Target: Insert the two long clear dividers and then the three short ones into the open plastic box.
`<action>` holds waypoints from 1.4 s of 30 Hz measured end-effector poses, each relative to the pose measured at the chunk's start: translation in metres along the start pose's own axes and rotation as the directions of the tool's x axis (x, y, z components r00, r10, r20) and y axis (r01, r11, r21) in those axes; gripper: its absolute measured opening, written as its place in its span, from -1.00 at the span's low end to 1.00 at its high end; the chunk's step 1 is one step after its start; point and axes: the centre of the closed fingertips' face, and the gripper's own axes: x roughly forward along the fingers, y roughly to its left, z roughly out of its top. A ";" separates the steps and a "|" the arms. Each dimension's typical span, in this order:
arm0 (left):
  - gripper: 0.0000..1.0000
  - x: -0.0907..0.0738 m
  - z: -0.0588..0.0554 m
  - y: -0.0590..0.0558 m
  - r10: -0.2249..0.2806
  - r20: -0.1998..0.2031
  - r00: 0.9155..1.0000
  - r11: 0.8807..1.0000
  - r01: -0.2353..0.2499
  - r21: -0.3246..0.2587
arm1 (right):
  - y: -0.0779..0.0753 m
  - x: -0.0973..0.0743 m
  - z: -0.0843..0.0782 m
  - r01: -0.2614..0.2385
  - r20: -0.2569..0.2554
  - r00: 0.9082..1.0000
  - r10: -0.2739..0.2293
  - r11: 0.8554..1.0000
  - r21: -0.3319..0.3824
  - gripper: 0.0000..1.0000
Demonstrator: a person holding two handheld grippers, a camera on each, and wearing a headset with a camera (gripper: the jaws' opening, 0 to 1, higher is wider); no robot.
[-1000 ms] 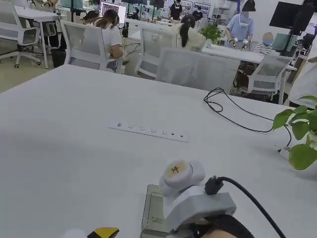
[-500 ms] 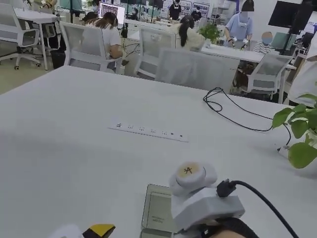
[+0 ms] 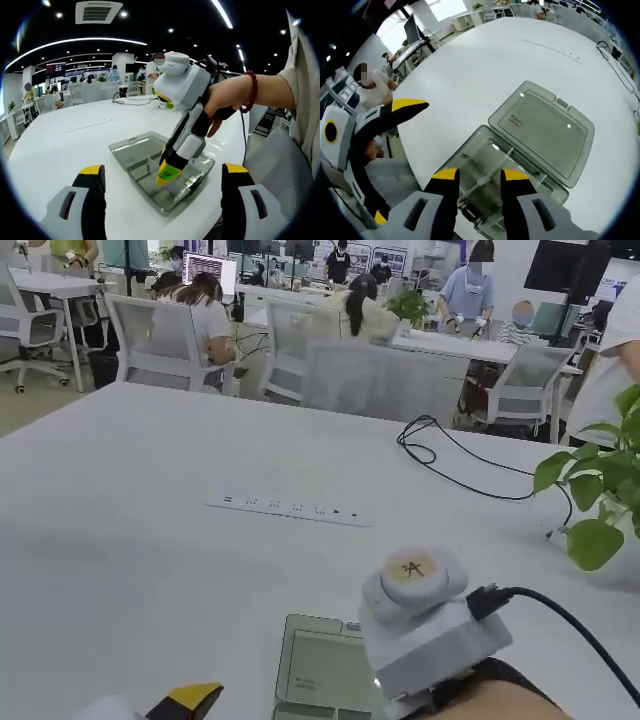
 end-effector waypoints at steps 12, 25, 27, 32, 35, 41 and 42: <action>0.92 -0.002 0.004 -0.003 0.021 -0.011 1.000 1.000 -0.020 0.015 | -0.003 -0.027 -0.012 -0.067 0.019 0.997 0.074 0.965 -0.254 -0.15; 0.89 -0.007 0.006 -0.001 0.052 -0.016 0.999 0.998 -0.052 0.027 | -0.017 -0.058 -0.033 -0.064 0.051 0.995 0.092 0.915 -0.397 -0.04; 0.89 -0.008 0.006 -0.001 0.056 -0.015 0.998 0.998 -0.056 0.022 | -0.020 -0.062 -0.037 -0.065 0.051 0.994 0.093 0.913 -0.402 -0.02; 0.88 -0.009 0.006 -0.001 0.068 -0.017 0.998 0.997 -0.068 0.023 | -0.033 -0.070 -0.052 -0.058 0.035 0.996 0.079 0.910 -0.410 -0.02; 0.83 -0.011 0.006 0.000 0.075 -0.015 0.997 0.997 -0.074 0.026 | -0.042 -0.074 -0.061 -0.049 0.022 0.998 0.064 0.904 -0.424 -0.02; 0.80 -0.011 0.003 0.000 0.085 -0.033 0.996 0.996 -0.083 0.033 | -0.060 -0.075 -0.082 -0.036 -0.026 0.999 0.027 0.890 -0.455 -0.02; 0.80 -0.011 0.003 0.000 0.085 -0.033 0.996 0.996 -0.084 0.032 | -0.062 -0.075 -0.085 -0.036 -0.034 0.999 0.023 0.887 -0.461 -0.02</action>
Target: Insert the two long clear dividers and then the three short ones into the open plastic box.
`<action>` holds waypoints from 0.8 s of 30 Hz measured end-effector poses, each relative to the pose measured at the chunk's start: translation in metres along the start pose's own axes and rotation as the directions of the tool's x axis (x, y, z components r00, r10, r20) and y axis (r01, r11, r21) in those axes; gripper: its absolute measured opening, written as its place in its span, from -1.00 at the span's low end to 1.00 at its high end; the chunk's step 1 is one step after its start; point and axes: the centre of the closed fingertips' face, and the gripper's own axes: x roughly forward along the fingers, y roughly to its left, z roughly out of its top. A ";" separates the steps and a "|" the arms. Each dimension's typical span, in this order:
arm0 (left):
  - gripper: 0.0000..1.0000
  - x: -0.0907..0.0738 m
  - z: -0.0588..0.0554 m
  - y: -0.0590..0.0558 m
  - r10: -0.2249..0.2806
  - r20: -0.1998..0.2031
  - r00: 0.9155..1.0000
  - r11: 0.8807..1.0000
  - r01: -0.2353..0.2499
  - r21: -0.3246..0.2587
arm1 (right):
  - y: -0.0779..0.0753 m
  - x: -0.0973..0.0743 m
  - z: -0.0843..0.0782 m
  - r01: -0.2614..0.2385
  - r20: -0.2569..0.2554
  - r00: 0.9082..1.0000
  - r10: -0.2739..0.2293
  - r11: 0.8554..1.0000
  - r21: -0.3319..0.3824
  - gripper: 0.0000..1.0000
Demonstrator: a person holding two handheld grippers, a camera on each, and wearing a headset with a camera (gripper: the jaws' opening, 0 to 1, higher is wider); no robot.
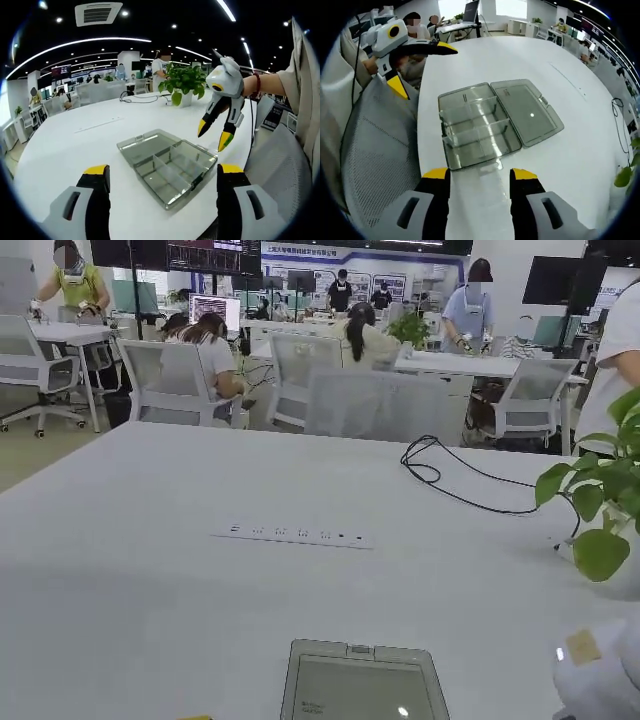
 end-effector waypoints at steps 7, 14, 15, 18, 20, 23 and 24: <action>0.79 0.000 -0.003 -0.001 0.005 -0.015 1.000 1.000 -0.005 0.000 | -0.002 0.007 -0.027 -0.012 -0.072 0.997 0.005 0.996 -0.091 -0.06; 0.76 -0.002 -0.003 -0.001 0.017 -0.019 1.000 1.000 -0.017 -0.008 | -0.005 0.014 -0.044 -0.022 -0.125 0.992 0.002 0.988 -0.155 -0.09; 0.76 -0.002 -0.003 -0.001 0.020 -0.019 1.000 1.000 -0.020 -0.010 | -0.006 0.015 -0.047 -0.024 -0.133 0.991 0.001 0.985 -0.169 -0.10; 0.76 -0.003 -0.004 -0.002 0.024 -0.024 0.999 1.000 -0.024 -0.010 | -0.007 0.018 -0.052 -0.032 -0.148 0.989 0.003 0.980 -0.197 -0.12; 0.75 -0.003 -0.005 -0.002 0.026 -0.028 0.999 1.000 -0.027 -0.011 | -0.008 0.020 -0.056 -0.038 -0.159 0.987 0.004 0.977 -0.210 -0.14; 0.73 -0.004 -0.006 -0.001 0.031 -0.032 0.999 0.999 -0.031 -0.012 | -0.011 0.023 -0.060 -0.036 -0.164 0.986 -0.002 0.972 -0.232 -0.17; 0.72 -0.004 -0.006 -0.002 0.031 -0.033 0.999 0.999 -0.032 -0.014 | -0.011 0.023 -0.061 -0.038 -0.165 0.986 -0.002 0.971 -0.238 -0.18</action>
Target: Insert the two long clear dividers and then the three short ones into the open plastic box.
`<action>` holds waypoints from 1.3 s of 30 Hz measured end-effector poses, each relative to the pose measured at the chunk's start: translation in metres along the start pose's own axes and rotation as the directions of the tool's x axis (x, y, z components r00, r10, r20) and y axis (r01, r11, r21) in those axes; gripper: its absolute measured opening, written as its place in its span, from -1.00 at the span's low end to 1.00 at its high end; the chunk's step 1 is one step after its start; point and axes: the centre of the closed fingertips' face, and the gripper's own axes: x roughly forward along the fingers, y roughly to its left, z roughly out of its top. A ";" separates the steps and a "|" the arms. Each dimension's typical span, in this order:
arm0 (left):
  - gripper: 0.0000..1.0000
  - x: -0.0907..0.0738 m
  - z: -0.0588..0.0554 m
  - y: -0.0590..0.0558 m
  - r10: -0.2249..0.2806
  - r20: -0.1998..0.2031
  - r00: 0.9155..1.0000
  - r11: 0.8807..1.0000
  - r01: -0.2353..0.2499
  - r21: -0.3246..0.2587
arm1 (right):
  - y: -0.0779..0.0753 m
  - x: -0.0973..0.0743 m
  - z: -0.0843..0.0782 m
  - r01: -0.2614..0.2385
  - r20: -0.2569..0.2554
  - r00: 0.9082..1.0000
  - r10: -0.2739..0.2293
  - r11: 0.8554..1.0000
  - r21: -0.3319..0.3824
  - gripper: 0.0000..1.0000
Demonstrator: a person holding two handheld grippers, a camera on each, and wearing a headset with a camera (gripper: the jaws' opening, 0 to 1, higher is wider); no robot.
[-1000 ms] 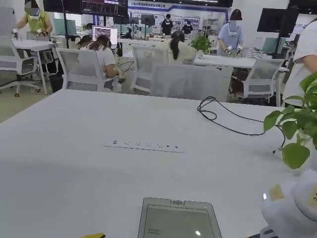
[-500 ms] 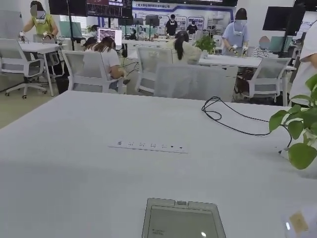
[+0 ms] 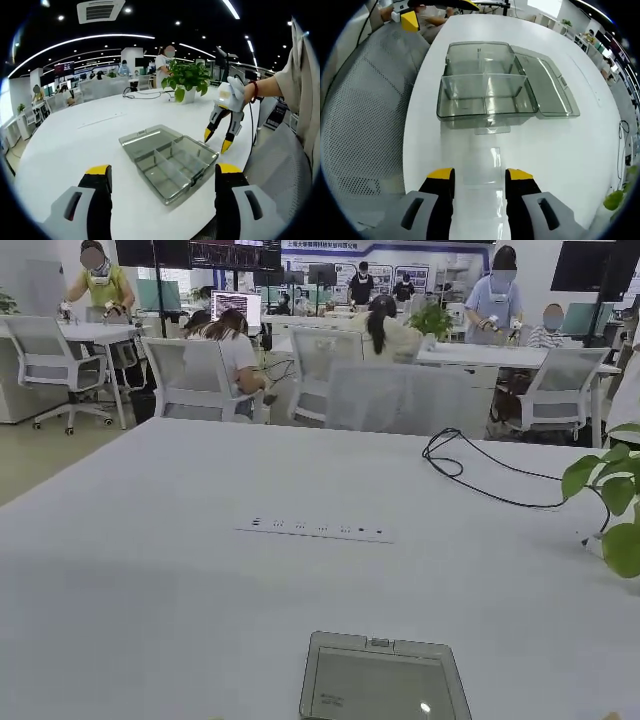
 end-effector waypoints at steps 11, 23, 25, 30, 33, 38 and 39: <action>0.69 -0.001 -0.002 0.000 0.008 -0.012 1.000 1.000 -0.008 0.009 | 0.000 0.004 -0.005 -0.014 0.009 1.000 0.013 1.000 0.024 -0.25; 0.68 -0.002 -0.002 -0.001 0.006 -0.012 1.000 1.000 -0.006 0.015 | -0.001 0.003 -0.005 0.005 0.021 1.000 -0.005 0.999 0.044 -0.35; 0.67 -0.002 -0.002 -0.001 0.006 -0.012 1.000 1.000 -0.006 0.016 | -0.001 0.003 -0.006 0.016 0.026 1.000 -0.018 0.998 0.055 -0.35; 0.62 -0.004 0.001 -0.001 0.005 0.003 1.000 1.000 -0.005 0.005 | -0.004 -0.006 -0.006 0.062 0.077 0.995 -0.071 0.991 0.115 -0.36; 0.61 -0.005 0.003 -0.003 0.001 0.010 1.000 1.000 -0.001 -0.004 | -0.007 -0.016 -0.008 0.098 0.085 0.990 -0.109 0.987 0.125 -0.36; 0.50 -0.005 0.002 -0.006 -0.012 0.003 1.000 0.999 0.012 -0.044 | -0.014 -0.036 -0.002 0.185 0.104 0.975 -0.199 0.974 0.129 -0.36; 0.48 -0.005 0.002 -0.007 -0.015 0.004 1.000 0.998 0.015 -0.054 | -0.014 -0.040 0.001 0.196 0.114 0.971 -0.211 0.972 0.129 -0.36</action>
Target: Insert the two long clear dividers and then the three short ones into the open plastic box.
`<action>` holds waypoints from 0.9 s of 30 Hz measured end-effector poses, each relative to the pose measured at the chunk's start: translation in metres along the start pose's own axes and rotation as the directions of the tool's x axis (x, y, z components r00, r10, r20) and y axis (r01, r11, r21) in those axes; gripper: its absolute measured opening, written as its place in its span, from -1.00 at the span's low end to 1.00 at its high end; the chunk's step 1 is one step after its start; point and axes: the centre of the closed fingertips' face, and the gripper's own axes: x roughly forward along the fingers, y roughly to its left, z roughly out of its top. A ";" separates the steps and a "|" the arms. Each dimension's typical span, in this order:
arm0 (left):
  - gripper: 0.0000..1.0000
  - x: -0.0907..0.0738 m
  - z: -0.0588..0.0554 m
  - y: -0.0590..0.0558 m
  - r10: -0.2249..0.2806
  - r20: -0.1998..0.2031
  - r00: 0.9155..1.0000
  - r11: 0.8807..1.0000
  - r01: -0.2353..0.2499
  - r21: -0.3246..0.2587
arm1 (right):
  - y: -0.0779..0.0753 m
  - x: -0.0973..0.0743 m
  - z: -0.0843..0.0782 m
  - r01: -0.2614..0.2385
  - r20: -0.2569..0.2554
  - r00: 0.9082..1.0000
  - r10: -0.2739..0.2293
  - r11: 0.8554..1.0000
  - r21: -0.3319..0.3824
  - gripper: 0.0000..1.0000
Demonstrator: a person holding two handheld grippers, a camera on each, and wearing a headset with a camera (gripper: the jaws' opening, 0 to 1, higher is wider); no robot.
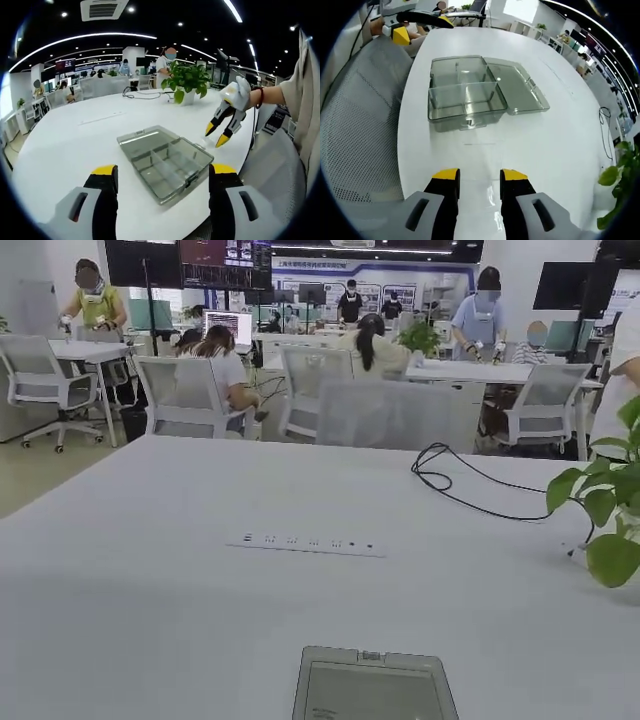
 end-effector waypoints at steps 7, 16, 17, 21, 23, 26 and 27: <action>0.32 0.000 0.003 -0.010 -0.044 0.016 0.999 0.997 0.045 -0.066 | -0.005 -0.020 0.035 0.087 0.095 0.992 -0.082 0.995 -0.046 -0.36; 0.08 0.000 0.007 -0.020 -0.099 0.030 0.995 0.986 0.102 -0.135 | 0.005 -0.029 0.084 0.125 0.202 0.973 -0.109 0.990 -0.066 -0.35; 0.04 0.000 0.007 -0.021 -0.103 0.031 0.994 0.985 0.107 -0.138 | 0.007 -0.029 0.088 0.121 0.211 0.972 -0.105 0.990 -0.068 -0.35; -0.02 0.001 0.008 -0.027 -0.131 0.042 0.991 0.977 0.136 -0.167 | 0.018 -0.027 0.104 0.112 0.242 0.966 -0.086 0.989 -0.098 -0.35; -0.06 0.000 0.009 -0.030 -0.139 0.048 0.989 0.973 0.146 -0.179 | 0.023 -0.025 0.113 0.108 0.263 0.962 -0.076 0.988 -0.108 -0.35; -0.10 0.000 0.010 -0.032 -0.150 0.053 0.987 0.969 0.158 -0.191 | 0.032 -0.022 0.127 0.103 0.293 0.954 -0.062 0.987 -0.126 -0.35; -0.12 0.000 0.010 -0.034 -0.155 0.054 0.987 0.967 0.162 -0.197 | 0.034 -0.021 0.130 0.099 0.302 0.952 -0.057 0.987 -0.126 -0.35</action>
